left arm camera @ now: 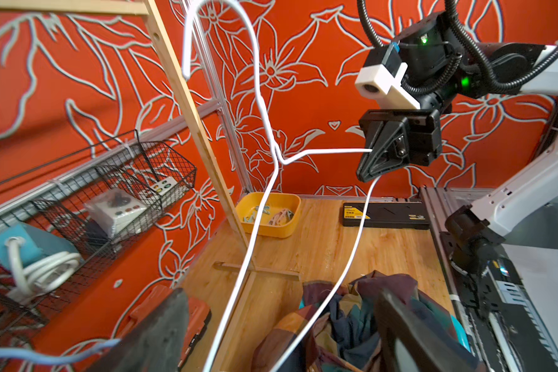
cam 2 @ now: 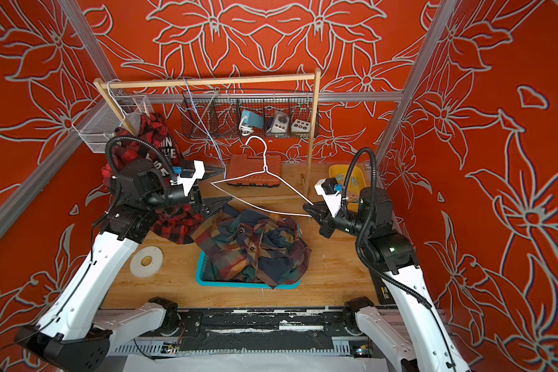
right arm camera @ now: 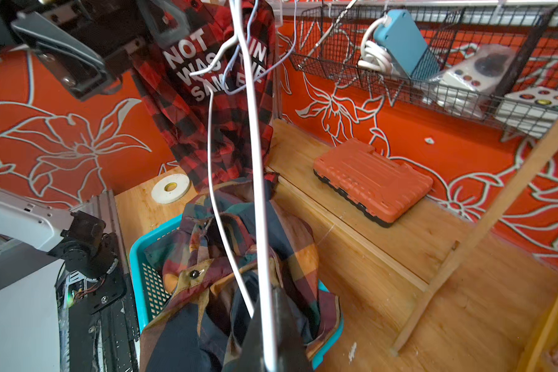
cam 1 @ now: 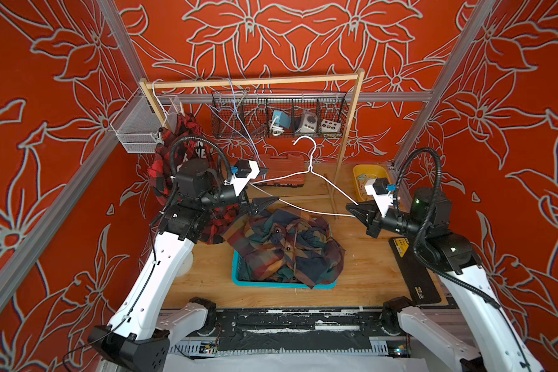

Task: Remove the clothespins securing long-sleeve shirts to the hanger
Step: Place the hanger on the clothesline.

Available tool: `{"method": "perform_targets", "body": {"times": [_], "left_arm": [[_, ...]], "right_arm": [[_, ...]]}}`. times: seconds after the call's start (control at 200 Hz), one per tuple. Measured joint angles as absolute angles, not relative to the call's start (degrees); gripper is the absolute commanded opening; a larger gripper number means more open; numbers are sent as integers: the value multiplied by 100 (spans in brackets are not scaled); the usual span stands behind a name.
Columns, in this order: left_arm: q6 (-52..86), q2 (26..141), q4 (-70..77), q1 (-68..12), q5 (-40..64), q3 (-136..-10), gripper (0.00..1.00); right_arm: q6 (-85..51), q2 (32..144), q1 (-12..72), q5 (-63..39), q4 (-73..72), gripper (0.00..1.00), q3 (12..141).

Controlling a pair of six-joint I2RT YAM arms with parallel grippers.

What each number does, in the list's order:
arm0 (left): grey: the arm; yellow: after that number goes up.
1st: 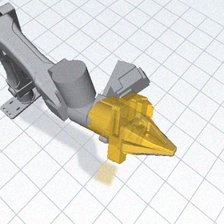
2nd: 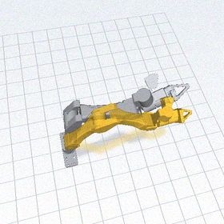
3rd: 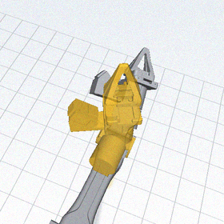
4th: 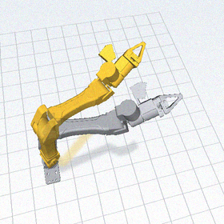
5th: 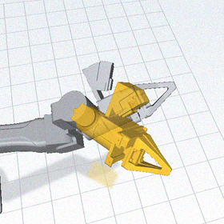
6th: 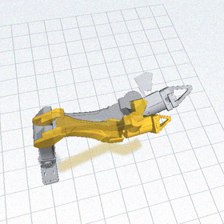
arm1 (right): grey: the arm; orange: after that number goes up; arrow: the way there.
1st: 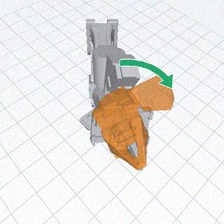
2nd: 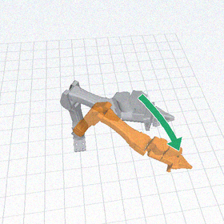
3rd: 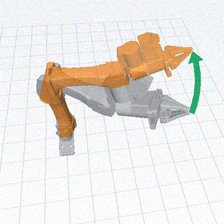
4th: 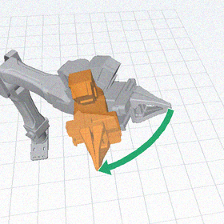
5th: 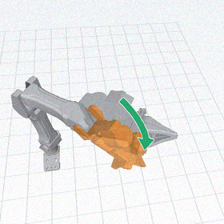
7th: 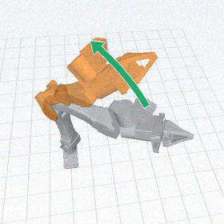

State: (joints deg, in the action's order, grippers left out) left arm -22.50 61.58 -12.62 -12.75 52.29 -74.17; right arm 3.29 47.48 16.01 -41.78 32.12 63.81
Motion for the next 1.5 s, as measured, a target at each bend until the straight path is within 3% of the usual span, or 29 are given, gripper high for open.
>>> {"method": "perform_targets", "body": {"times": [0.195, 0.475, 0.676, 1.101, 1.501], "left_arm": [[-1973, 5887, -620, -1271, 4834, -7279, 88], [-1417, 5533, 414, -1269, 3732, -6602, 87], [-1000, 5043, 1022, -1269, 3011, -6073, 87], [-919, 4635, 1306, -1269, 2244, -5859, 87], [-1002, 4622, 1170, -1269, 1424, -5968, 87]], "right_arm": [[215, 4331, 1575, -3975, 3922, 0, 6158], [-108, 4589, 1575, -2718, 4466, 0, 6471], [-244, 5387, 1570, -2080, 4399, 0, 7695], [-368, 7787, 1564, -1743, 4429, 0, 11273], [-440, 8803, 1564, -1527, 4842, 0, 11990]]}}
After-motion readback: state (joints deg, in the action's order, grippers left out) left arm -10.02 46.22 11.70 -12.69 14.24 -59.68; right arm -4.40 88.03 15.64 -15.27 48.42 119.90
